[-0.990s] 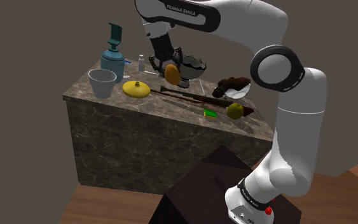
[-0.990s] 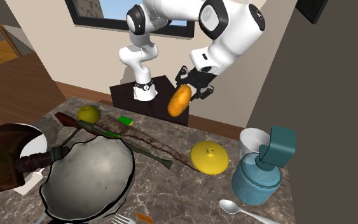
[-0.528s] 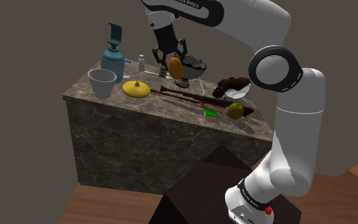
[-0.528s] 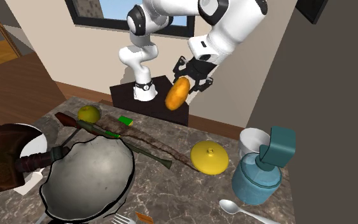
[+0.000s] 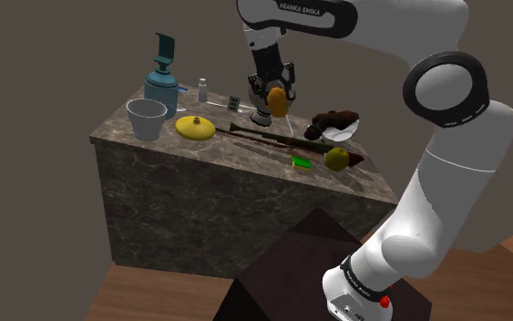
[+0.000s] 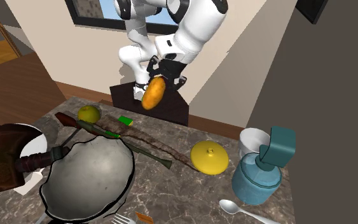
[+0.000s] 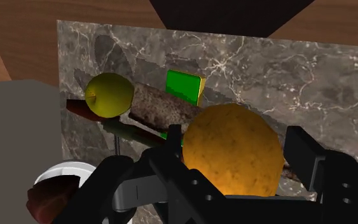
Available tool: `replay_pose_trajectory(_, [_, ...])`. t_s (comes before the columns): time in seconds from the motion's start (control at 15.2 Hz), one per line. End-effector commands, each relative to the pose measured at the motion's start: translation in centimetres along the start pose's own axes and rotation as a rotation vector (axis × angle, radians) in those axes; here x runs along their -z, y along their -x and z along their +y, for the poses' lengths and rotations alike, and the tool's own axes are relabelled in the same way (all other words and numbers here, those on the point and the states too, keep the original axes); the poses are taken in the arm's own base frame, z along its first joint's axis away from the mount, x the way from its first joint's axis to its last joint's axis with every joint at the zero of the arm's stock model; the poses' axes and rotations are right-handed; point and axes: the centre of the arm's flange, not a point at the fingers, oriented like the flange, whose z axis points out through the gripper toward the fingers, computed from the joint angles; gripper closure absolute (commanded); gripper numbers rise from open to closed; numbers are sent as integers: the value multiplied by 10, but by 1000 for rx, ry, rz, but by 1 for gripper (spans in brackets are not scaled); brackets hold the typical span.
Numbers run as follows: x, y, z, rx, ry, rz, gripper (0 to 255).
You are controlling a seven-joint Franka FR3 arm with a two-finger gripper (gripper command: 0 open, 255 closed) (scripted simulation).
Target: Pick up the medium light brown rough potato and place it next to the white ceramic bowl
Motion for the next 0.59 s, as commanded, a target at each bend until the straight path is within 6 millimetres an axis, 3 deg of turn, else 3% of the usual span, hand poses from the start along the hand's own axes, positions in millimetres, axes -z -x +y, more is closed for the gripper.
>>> replay_pose_trajectory(0.0, [-16,-7,25,1,0,0,255])
replay_pose_trajectory(0.53, [-69,-32,112,1,0,0,255])
